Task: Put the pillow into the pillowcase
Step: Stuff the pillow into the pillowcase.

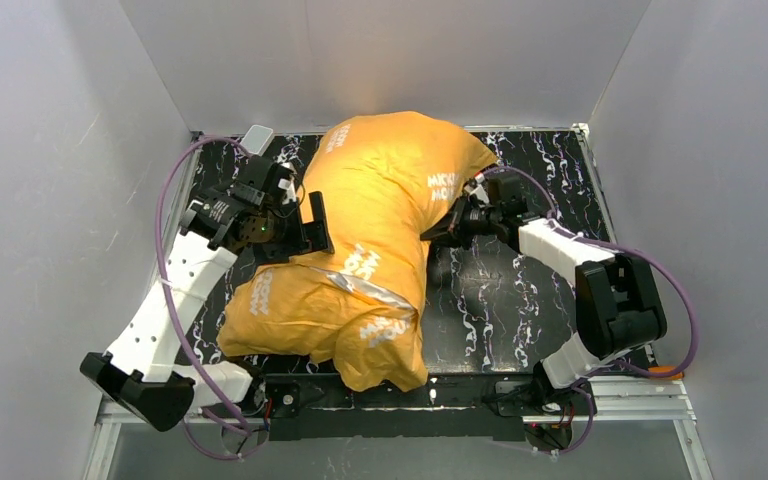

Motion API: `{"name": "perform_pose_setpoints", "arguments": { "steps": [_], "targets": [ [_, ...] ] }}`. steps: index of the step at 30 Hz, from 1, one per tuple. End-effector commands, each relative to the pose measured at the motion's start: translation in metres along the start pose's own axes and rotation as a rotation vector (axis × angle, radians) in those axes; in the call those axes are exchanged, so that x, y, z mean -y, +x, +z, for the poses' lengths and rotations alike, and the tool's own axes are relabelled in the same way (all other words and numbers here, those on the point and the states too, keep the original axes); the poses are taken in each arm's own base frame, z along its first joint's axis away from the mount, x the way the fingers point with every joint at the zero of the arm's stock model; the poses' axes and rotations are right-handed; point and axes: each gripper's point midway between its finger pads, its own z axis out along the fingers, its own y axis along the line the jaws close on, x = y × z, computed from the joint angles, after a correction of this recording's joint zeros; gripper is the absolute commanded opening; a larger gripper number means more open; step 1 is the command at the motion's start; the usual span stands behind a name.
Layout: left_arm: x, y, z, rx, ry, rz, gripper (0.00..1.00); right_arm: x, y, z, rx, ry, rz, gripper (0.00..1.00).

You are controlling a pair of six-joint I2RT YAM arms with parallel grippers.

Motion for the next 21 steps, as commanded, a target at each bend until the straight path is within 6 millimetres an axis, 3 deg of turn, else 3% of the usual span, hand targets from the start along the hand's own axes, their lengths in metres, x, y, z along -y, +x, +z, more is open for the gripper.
{"name": "perform_pose_setpoints", "arguments": {
  "steps": [1, 5, 11, 14, 15, 17, 19, 21],
  "targets": [
    [-0.020, 0.007, 0.025, -0.074, 0.029, -0.060, 0.98, -0.112, -0.036, -0.029, 0.132, -0.173, -0.270, 0.01],
    [-0.023, 0.011, 0.053, -0.132, 0.083, -0.115, 0.97, -0.185, -0.043, -0.071, 0.201, -0.207, -0.395, 0.01],
    [0.048, 0.000, 0.080, -0.203, 0.323, -0.166, 0.89, -0.299, -0.031, -0.136, 0.277, -0.382, -0.598, 0.01],
    [0.096, -0.003, 0.089, -0.221, 0.373, -0.073, 0.89, -0.337, -0.021, -0.154, 0.289, -0.498, -0.669, 0.01],
    [0.115, -0.005, 0.089, -0.224, 0.397, -0.032, 0.90, -0.342, -0.018, -0.156, 0.297, -0.512, -0.686, 0.01],
    [0.133, -0.001, 0.094, -0.251, 0.397, 0.013, 0.91, -0.335, -0.020, -0.146, 0.305, -0.475, -0.702, 0.01],
    [0.128, 0.000, 0.097, -0.236, 0.356, 0.009, 0.93, -0.313, -0.019, -0.124, 0.258, -0.416, -0.682, 0.01],
    [0.109, -0.001, 0.093, -0.190, 0.293, -0.015, 0.97, -0.280, -0.017, -0.097, 0.213, -0.317, -0.658, 0.01]
  ]
}}
